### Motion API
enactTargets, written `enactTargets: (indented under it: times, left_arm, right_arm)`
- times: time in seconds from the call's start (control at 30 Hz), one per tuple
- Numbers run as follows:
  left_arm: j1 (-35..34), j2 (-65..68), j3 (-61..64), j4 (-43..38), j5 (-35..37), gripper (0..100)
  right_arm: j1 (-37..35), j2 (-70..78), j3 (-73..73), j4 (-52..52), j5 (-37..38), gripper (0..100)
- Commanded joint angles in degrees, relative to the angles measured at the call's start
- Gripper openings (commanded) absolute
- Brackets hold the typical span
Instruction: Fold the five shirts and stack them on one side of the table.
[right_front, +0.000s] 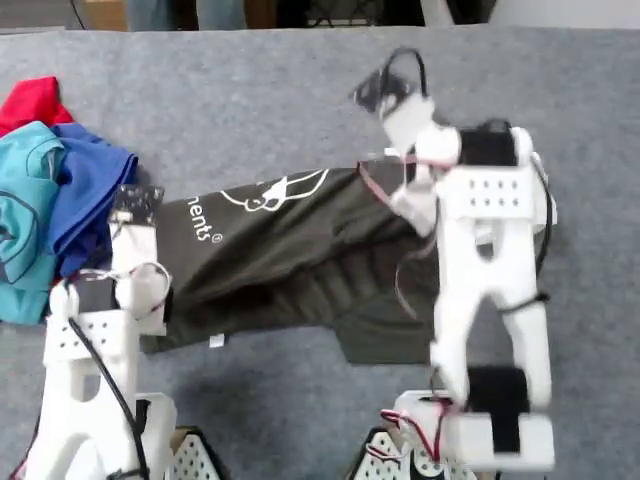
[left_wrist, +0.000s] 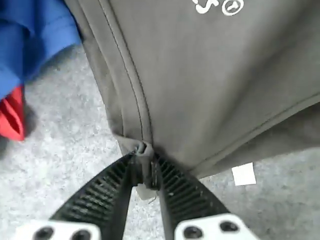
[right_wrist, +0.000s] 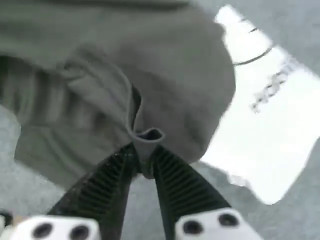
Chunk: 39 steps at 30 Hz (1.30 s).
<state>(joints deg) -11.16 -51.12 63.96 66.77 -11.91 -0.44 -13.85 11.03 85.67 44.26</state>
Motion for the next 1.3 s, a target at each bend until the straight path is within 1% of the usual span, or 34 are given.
enactTargets:
  times: [0.0,0.13,0.27,0.37,0.47,0.63,0.7,0.77,0.93,1.0,1.1,1.17,1.27]
  left_arm:
    - [0.13,-1.14,3.47,-4.13,-0.53,3]
    - [-0.04,0.18,4.0,-7.3,-0.62,3]
    - [-0.13,2.02,3.91,-9.49,-0.62,3]
    - [-0.48,3.78,3.47,-8.53,-1.05,3]
    - [-3.03,5.8,2.77,-7.12,-5.19,3]
    - [-6.9,8.44,1.19,-6.86,-8.35,3]
    - [-8.57,9.05,0.75,-5.45,-9.49,3]
    - [-8.57,9.49,0.92,-4.22,-10.55,3]
    - [-6.2,9.67,1.8,-4.31,-10.37,4]
    - [-5.85,9.67,1.8,-4.22,-10.02,8]
    - [-6.55,9.32,1.45,-4.31,-5.54,20]
    - [-7.6,9.14,1.01,-4.22,-4.31,21]
    - [-10.68,9.14,-1.98,-1.67,-4.31,21]
  right_arm:
    - [1.93,-11.21,14.81,-5.71,1.23,1.4]
    - [7.38,-20.79,25.45,-9.41,2.11,1.4]
    - [13.63,-27.91,33.98,-9.58,7.82,1.4]
    - [18.2,-31.34,38.55,-9.67,11.43,1.4]
    - [21.36,-33.01,41.63,-9.67,13.8,1.4]
    - [22.42,-33.45,46.11,-10.37,16.09,1.4]
    - [23.03,-33.45,47.52,-11.78,16.09,1.4]
    - [23.47,-33.36,48.66,-13.01,16.09,1.4]
    - [23.3,-33.36,50.15,-13.36,16.62,1.4]
    - [23.3,-33.27,50.33,-13.36,18.46,1.4]
    - [23.74,-33.45,51.3,-13.01,21.27,2.0]
    - [23.91,-33.45,51.56,-12.84,21.19,7.7]
    - [24.97,-33.54,49.98,-10.55,20.92,21.1]
